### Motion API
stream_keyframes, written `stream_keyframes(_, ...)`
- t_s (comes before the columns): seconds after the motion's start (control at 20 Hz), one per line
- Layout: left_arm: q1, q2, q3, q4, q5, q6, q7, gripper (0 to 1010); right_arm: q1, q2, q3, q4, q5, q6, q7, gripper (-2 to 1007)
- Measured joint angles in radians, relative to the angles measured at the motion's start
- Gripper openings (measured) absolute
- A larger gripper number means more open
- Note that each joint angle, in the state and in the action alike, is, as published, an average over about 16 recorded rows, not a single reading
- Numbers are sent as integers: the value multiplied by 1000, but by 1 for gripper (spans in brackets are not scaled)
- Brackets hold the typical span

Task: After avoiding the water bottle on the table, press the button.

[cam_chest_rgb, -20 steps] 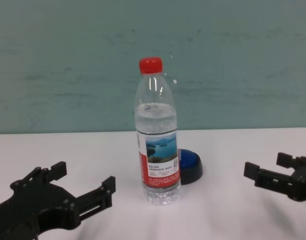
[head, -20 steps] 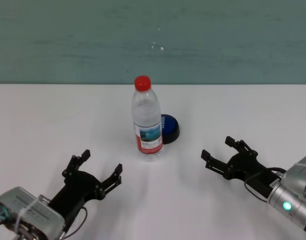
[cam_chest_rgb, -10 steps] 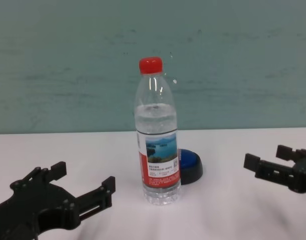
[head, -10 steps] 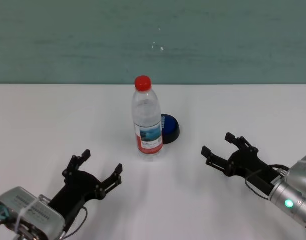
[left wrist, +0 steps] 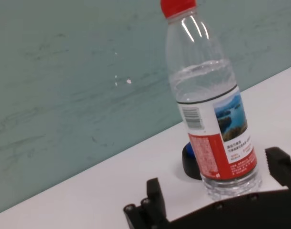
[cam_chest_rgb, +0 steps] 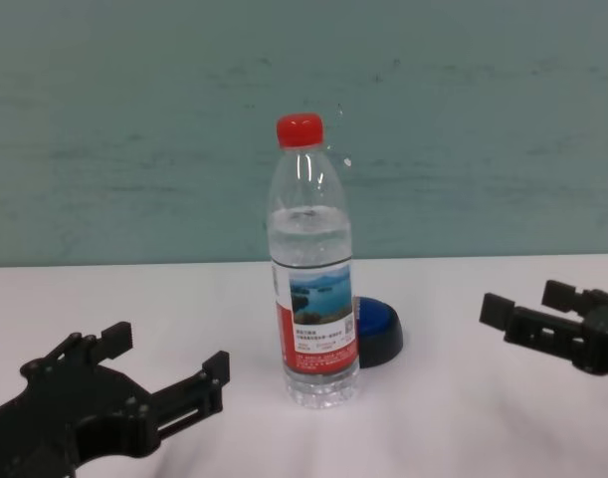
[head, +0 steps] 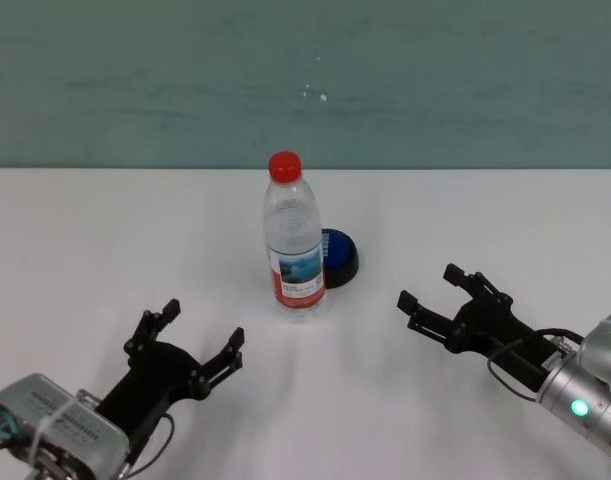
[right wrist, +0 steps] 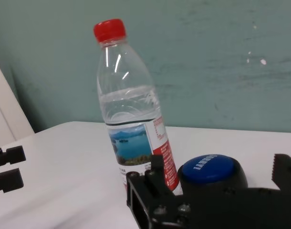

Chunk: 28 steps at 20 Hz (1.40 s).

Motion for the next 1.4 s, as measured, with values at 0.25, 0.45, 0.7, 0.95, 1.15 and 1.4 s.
stream_keyframes(0.25,0,0,0,0,0,0,0,1000,-1,7,-11,-3,-11,-7,-4,1003)
stream_keyframes(0.45,0,0,0,0,0,0,0,1000,-2,11,-22,-3,-30,-13,-10,1003)
stream_keyframes(0.7,0,0,0,0,0,0,0,1000,-3,14,-31,-2,-58,-20,-15,1003)
stream_keyframes(0.95,0,0,0,0,0,0,0,1000,-3,13,-36,0,-79,-26,-16,1003)
stream_keyframes(1.15,0,0,0,0,0,0,0,1000,-4,11,-36,3,-86,-28,-13,1003)
stream_keyframes(1.4,0,0,0,0,0,0,0,1000,-4,9,-35,5,-89,-29,-7,1003)
